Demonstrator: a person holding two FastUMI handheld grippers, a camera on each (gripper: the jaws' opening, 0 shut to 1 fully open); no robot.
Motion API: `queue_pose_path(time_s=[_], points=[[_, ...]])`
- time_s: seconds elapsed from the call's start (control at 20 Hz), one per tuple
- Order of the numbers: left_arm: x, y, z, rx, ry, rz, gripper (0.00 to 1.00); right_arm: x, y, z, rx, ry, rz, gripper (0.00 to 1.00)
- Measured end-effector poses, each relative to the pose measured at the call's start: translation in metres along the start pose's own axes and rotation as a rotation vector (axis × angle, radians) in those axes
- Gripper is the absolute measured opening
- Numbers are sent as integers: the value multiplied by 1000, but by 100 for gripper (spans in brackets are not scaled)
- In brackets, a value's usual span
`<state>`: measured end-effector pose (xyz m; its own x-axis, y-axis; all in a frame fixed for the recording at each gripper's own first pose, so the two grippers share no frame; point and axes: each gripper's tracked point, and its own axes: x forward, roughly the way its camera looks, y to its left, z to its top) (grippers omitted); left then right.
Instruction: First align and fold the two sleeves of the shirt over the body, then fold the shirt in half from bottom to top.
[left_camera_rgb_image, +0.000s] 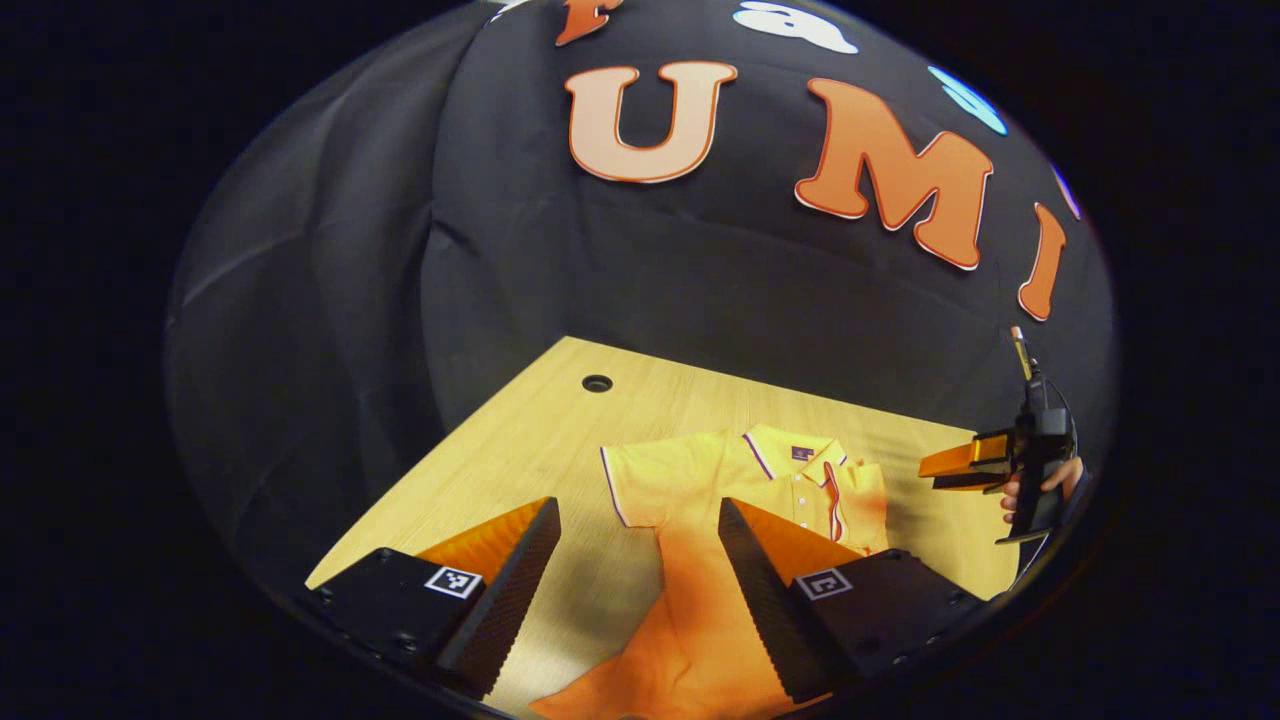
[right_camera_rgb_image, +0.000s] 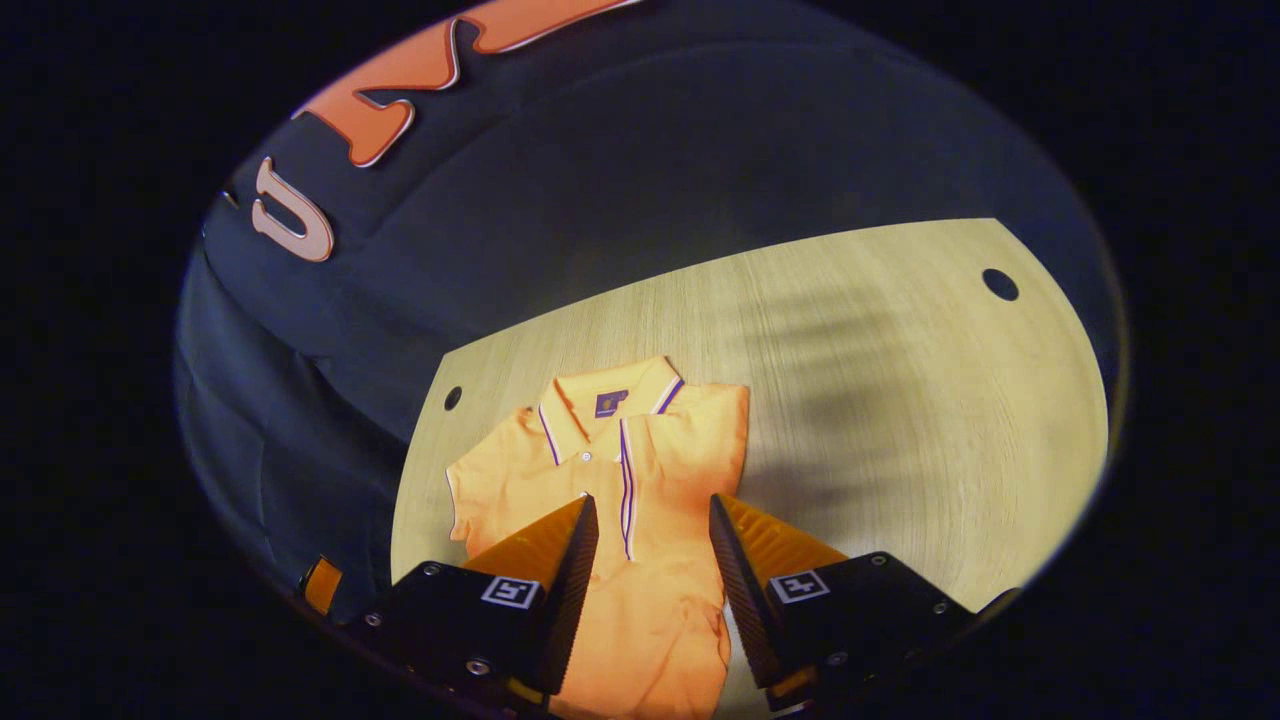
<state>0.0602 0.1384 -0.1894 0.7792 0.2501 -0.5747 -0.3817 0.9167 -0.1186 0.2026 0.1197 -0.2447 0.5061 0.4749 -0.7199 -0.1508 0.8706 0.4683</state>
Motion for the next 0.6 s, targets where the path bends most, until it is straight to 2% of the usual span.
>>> queue_pose_path(time_s=[0.15, 0.2, 0.3, 0.5, 0.6], points=[[33, 15, -16, -8, 153, 0, 98, -26, -5, -10, 7, -60, -64, 78], [43, 14, -27, -12, 234, -22, 100, -35, -4, -14, 10, -77, -75, 77], [66, 18, -43, -34, 335, -41, 98, -50, -4, -24, 11, -117, -109, 78], [109, 22, -46, -7, 427, -66, 98, -74, -4, -39, 13, -208, -198, 78], [130, 23, -51, 2, 482, -70, 98, -83, -2, -51, 35, -231, -219, 83]])
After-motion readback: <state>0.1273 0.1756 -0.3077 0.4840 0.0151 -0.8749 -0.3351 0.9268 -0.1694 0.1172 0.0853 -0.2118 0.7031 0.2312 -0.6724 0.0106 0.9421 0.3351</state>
